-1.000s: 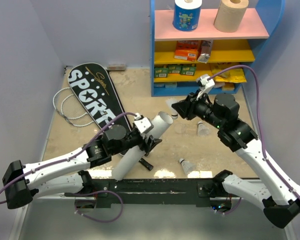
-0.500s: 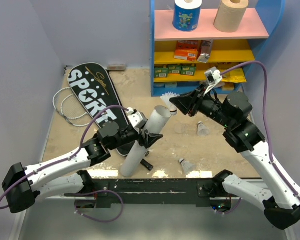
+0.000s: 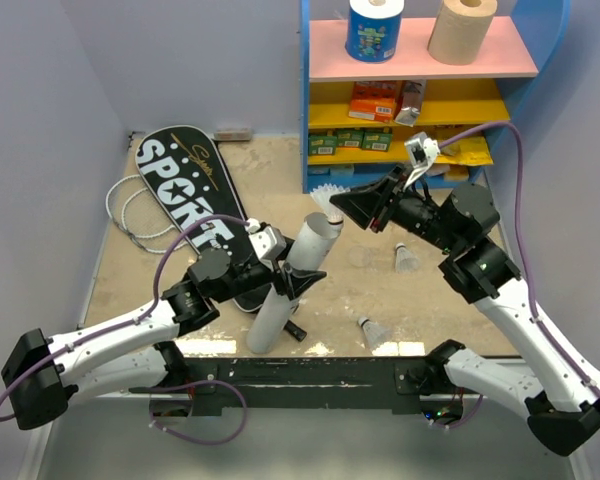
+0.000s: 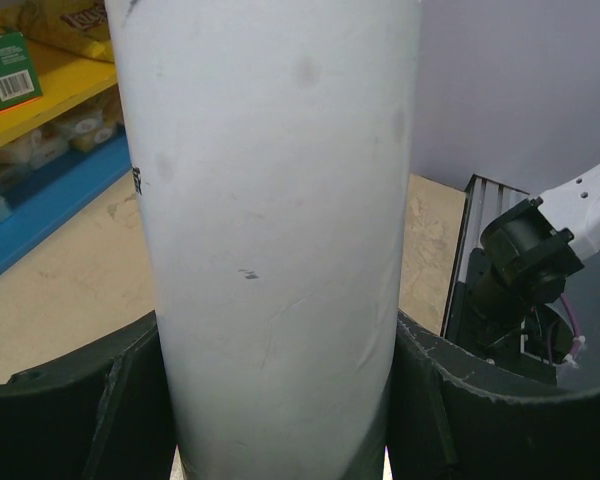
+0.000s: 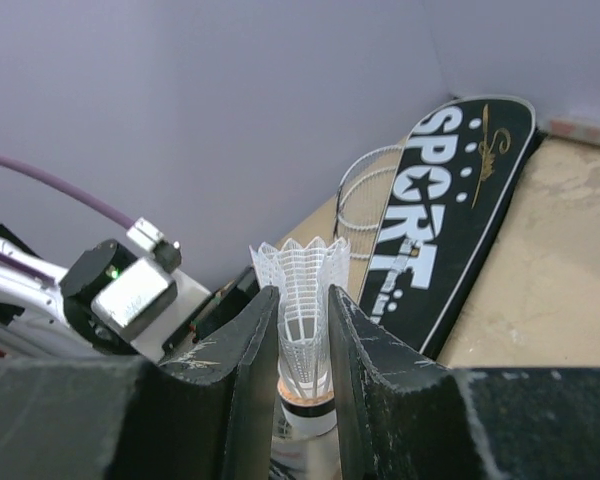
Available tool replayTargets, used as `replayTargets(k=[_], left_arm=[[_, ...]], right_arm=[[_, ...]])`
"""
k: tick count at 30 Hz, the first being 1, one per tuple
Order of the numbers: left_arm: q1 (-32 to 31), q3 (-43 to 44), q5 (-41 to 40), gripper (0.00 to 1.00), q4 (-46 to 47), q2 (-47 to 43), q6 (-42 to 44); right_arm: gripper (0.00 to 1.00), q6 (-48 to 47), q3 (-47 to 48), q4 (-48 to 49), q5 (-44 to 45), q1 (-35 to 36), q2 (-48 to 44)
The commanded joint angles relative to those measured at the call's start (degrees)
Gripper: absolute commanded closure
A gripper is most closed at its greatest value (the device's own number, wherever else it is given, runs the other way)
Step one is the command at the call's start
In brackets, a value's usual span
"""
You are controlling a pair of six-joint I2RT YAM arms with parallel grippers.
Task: Pack up the badminton gear
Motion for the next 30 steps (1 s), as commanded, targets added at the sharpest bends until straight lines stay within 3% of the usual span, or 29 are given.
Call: replayTargets(k=[1,10,18,22,26,30], left_arm=[[0.30,-2.97,0.73,1.00,4.47,-1.17,-1.14],[0.73,-3.85,1.00,1.00,7.11,-0.99,-1.32],[0.82,-4.47,1.35,1.00,7.11,-2.13,-1.06],[0.82,-4.73,1.44,1.00,6.76,-3.27,-0.71],[0.82,-4.73,0.65,1.00,5.45,-4.95,-0.35],[0.74,-2.80,-0.84,1.00,0.97,-6.70,0.96]], right_arm=[[0.71,3.83,-4.84,6.68,-2.81,1.41,-1.42],[0.68,5.59,-7.92,8.72,-2.28,6.25,-2.29],[0.36,1.74,-6.61,3.45,1.40,6.78,-6.34],[0.31,-1.78,-2.67,-4.35,4.74,6.78,-5.82],[0.30,-5.83,0.59,-10.52,10.62,6.78,-3.80],[0.28,-8.73,4.81,-20.34,26.84,6.60,-0.02]])
